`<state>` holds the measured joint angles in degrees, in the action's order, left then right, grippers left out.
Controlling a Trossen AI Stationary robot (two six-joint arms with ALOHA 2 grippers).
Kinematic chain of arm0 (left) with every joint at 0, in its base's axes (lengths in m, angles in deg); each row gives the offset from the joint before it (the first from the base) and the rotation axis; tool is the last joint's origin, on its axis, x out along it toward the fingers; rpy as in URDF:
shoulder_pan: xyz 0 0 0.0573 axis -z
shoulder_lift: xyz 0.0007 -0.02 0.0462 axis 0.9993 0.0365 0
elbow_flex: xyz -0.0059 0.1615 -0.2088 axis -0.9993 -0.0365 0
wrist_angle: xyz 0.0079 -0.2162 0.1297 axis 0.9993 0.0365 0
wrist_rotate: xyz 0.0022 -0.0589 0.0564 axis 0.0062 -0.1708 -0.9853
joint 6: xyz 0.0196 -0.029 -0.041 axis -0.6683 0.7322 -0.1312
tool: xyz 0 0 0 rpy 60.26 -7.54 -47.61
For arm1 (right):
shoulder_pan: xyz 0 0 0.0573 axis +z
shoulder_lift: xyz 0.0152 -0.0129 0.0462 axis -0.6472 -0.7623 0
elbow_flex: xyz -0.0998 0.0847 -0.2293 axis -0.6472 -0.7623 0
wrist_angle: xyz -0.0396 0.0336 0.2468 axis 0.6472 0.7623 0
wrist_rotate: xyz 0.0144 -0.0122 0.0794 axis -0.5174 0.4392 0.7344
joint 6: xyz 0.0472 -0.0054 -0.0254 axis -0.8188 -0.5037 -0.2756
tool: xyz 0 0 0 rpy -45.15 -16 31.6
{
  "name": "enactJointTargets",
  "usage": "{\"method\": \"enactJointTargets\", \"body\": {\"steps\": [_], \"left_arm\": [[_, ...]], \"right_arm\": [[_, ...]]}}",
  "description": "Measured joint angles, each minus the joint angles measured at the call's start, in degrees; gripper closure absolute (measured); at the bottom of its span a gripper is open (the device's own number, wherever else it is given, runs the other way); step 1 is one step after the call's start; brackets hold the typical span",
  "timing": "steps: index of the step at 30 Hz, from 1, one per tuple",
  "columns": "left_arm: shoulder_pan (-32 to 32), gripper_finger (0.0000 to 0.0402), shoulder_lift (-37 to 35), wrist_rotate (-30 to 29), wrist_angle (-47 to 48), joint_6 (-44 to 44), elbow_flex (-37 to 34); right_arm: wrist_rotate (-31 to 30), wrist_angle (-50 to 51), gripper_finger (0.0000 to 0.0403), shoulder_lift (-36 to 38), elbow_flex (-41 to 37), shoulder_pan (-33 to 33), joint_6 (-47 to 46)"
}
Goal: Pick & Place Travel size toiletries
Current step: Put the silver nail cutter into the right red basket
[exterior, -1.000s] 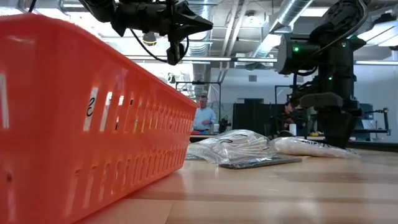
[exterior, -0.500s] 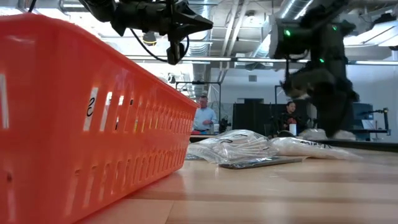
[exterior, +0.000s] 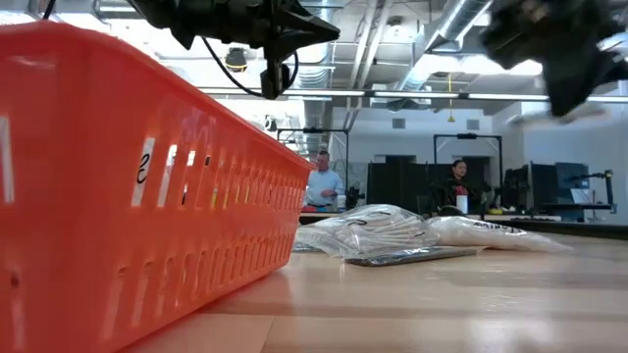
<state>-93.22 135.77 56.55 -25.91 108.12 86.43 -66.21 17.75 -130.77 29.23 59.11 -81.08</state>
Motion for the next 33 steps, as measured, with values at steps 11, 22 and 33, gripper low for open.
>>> {"method": "enactJointTargets", "body": {"steps": [11, 22, 33], "left_arm": [[8.9, 0.0394, 0.0, -15.7, -2.7, 7.1, 0.0], [16.4, 0.0394, 0.0, -29.1, -6.0, 11.5, 0.0], [19.0, 0.0394, 0.0, -33.5, -10.5, 12.0, 0.0]], "right_arm": [[-4.6, 2.4, 0.0362, 0.6, 0.0, 35.6, -39.2], [-4.2, -9.5, 0.0361, -10.7, 2.3, 52.1, -54.0], [-2.7, -9.1, 0.0361, -24.6, 12.4, 50.3, -53.5]]}}
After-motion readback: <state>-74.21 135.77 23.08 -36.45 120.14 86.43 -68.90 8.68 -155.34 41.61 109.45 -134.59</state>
